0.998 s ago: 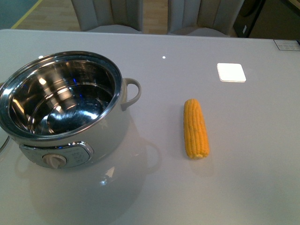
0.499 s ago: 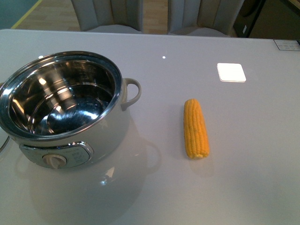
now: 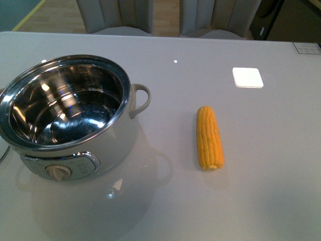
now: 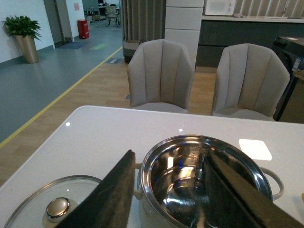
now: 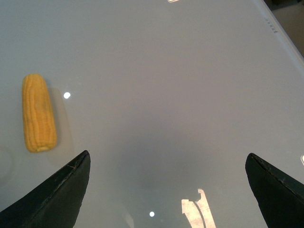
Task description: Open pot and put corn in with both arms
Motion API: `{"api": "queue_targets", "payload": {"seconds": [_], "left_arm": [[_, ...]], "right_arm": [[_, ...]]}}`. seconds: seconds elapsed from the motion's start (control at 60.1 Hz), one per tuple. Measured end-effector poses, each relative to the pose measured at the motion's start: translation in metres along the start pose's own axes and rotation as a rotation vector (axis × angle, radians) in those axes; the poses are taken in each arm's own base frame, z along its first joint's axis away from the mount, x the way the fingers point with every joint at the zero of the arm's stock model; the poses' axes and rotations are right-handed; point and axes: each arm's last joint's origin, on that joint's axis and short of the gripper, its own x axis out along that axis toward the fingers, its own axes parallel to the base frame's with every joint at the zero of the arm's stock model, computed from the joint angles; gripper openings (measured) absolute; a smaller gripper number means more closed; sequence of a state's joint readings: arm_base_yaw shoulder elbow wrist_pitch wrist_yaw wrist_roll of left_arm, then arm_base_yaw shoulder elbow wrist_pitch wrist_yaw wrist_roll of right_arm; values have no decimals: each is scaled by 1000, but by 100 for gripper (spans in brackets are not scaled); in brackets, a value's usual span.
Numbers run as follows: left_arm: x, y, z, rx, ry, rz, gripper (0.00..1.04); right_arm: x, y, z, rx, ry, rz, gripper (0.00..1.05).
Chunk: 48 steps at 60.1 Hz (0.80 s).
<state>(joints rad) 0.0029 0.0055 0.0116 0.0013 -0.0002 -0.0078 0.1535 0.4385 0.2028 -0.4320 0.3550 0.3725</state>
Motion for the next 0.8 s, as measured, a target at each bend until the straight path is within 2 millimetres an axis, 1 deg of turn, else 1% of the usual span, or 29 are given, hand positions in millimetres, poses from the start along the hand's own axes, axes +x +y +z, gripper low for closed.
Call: {"api": "queue_targets", "payload": {"seconds": [0.15,0.233,0.283,0.316,0.382,0.416,0.515,0.715,0.798], "left_arm": [[0,0,0,0,0,0,76],[0,0,0,0,0,0,90],[0,0,0,0,0,0,99],[0,0,0,3,0,0,99],[0,0,0,3,0,0,98],[0,0,0,3,0,0,98],[0,0,0,3,0,0,98],[0,0,0,3,0,0,98],[0,0,0,3,0,0,98]], "right_arm": [[10,12,4,15,-2,0,96],[20,27,8,26,5,9,96],[27,39,12,24,4,19,96],[31,48,15,26,5,31,96],[41,65,19,23,16,65,96],[44,71,20,19,22,76,96],[65,95,20,1,68,117,96],[111,121,8,-53,170,148,96],[126,131,8,-82,188,182,96]]}}
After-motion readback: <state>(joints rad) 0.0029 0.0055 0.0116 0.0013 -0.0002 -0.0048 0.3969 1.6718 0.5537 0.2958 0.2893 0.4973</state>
